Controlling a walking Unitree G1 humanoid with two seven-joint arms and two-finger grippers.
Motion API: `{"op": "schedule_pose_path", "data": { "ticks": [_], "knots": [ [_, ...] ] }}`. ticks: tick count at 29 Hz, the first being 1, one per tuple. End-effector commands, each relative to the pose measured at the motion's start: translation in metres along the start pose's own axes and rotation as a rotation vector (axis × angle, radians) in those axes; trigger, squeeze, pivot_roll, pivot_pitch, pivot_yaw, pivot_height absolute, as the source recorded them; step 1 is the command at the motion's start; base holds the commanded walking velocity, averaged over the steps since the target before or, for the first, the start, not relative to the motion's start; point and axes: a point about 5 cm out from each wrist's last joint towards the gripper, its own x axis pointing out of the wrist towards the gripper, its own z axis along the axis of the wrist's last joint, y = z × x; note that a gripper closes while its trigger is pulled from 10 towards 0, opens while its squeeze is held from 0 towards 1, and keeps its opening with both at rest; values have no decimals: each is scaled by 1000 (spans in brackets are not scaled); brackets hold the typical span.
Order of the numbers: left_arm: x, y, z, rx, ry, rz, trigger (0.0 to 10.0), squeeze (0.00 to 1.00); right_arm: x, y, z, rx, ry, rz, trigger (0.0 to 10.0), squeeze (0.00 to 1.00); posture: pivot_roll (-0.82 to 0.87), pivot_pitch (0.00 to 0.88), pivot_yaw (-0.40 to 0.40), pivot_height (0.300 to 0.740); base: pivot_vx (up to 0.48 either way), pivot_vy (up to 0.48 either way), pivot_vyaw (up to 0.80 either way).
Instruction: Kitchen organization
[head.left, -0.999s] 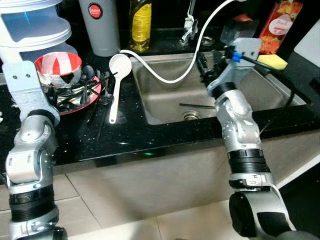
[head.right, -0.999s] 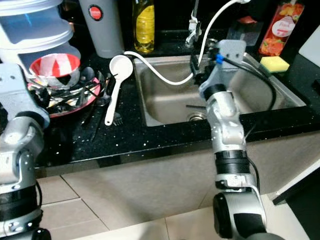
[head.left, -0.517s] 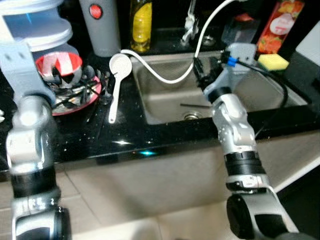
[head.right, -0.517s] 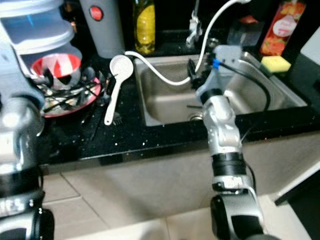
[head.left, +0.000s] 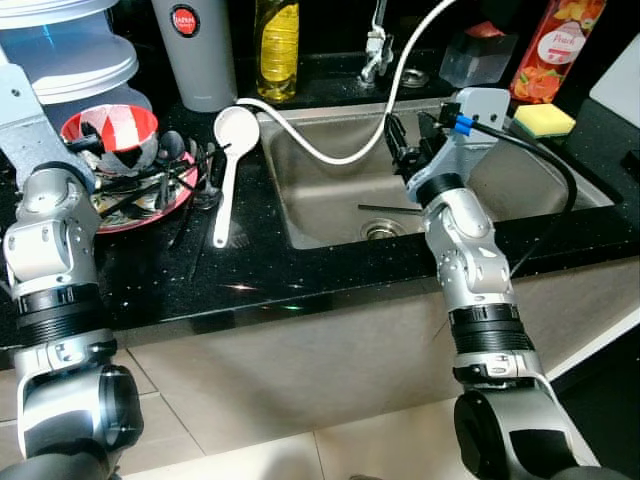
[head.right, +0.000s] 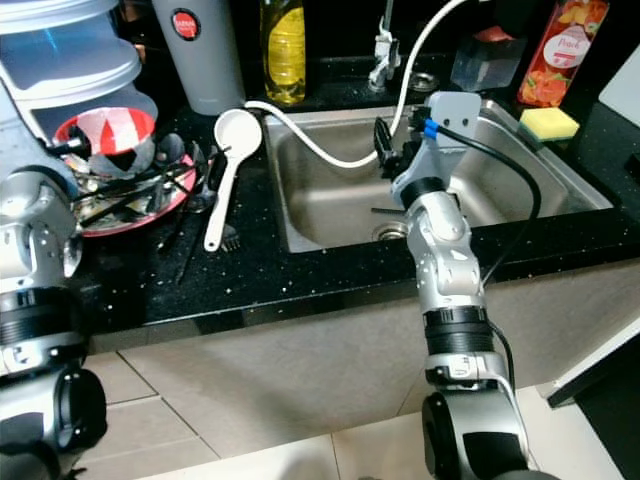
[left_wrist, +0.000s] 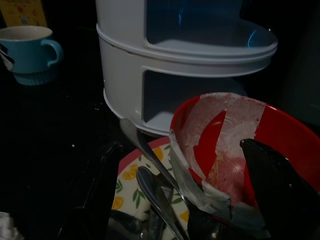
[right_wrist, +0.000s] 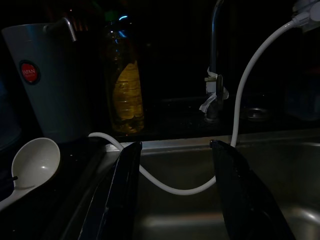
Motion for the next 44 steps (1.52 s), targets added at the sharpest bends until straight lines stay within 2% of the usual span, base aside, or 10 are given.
{"op": "schedule_pose_path", "data": {
  "ticks": [1,11,17,22,28,32,34,36,37,44],
  "knots": [
    [3,3,8,-7,-20,2,10000,0,-2,0,-1,2,-1,-1,10000,0,28,0,12,740,0,0,0],
    [32,3,3,-140,95,-37,10000,0,-2,5,-2,11,0,13,10000,0,25,0,12,740,0,0,0],
    [38,-2,3,-171,130,-62,10000,0,-4,4,-2,11,1,7,10000,0,12,8,25,740,0,0,0],
    [40,3,-11,-187,210,18,10000,0,-7,1,-3,9,5,-6,10000,0,9,14,30,740,0,0,0],
    [41,11,-33,-307,321,77,10000,0,-8,1,-3,9,5,-10,10000,0,8,16,31,740,0,0,0],
    [41,13,-38,-381,358,85,8157,0,-8,1,-3,10,7,-11,10000,0,12,16,29,740,0,0,0],
    [41,16,-39,-383,354,104,2980,0,-8,1,-4,11,8,-9,10000,0,17,14,26,740,0,0,0],
    [41,17,-39,-380,351,110,2980,0,-8,2,-4,12,8,-8,10000,0,17,14,25,740,0,0,0],
    [41,18,-38,-360,336,115,0,0,-7,2,-4,13,8,-6,10000,0,19,13,24,740,0,0,0],
    [43,15,-26,-208,205,105,0,0,-7,4,-4,16,9,0,10000,0,19,12,21,740,0,0,0]
  ]
}}
